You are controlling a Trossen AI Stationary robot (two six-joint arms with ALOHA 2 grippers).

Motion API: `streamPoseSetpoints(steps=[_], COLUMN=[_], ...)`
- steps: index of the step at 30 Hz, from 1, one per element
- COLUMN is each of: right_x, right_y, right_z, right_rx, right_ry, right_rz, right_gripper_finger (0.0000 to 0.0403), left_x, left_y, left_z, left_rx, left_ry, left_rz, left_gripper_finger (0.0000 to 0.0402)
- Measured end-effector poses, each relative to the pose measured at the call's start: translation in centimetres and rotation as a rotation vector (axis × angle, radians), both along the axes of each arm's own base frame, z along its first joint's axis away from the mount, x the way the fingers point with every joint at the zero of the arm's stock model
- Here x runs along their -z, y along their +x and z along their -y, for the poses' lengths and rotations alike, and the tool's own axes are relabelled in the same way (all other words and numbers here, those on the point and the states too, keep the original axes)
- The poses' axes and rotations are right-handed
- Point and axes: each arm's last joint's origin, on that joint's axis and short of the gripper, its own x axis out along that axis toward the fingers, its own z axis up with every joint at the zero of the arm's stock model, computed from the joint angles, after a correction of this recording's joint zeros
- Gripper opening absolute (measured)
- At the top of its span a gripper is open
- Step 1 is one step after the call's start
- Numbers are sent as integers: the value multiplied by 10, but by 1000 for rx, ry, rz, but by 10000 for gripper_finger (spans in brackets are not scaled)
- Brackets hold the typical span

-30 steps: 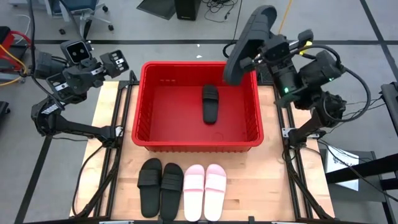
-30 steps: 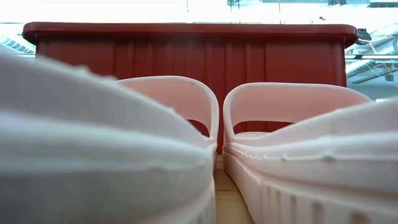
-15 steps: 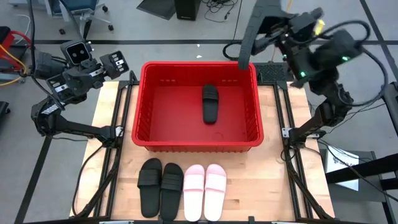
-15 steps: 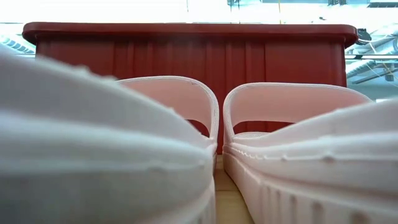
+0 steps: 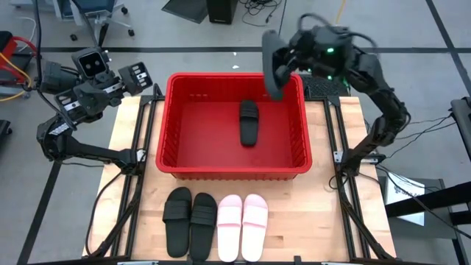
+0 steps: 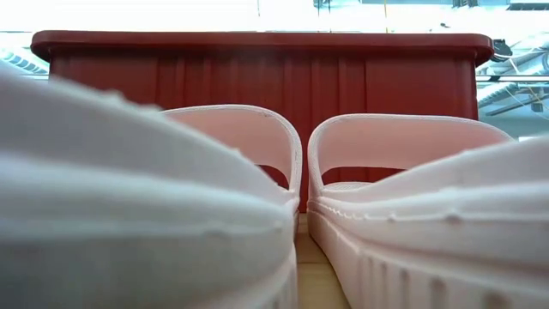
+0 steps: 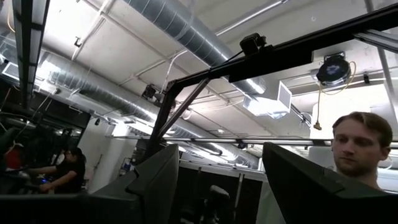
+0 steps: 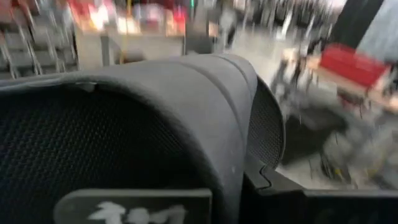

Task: Pick and place slides into bin
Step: Put the black slide into the red bin

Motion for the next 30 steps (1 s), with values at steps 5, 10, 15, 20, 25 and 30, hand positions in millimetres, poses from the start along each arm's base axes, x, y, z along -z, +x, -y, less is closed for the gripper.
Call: streamPoseSetpoints(steps=[5,10,15,20,25,30], right_x=[34,66,99,125,159,202], right_y=[16,46,80,108,125,138], right_z=[8,11,5,-11,-28,-38], right_rx=[39,40,-10,-118,-159,-167], right_ry=[110,211,244,263,244,226], right_rz=[-236,-372,-530,-639,-769,-837], right_gripper_finger=[6,6,6,6,6,6], left_x=[0,0,0,0,1,1], left_y=[0,0,0,0,0,0], left_z=[0,0,0,1,2,2], left_rx=[3,3,7,19,39,35], left_ry=[14,15,18,29,60,63], left_rz=[1,1,0,-5,-8,-5], left_gripper_finger=[241,241,241,241,241,241])
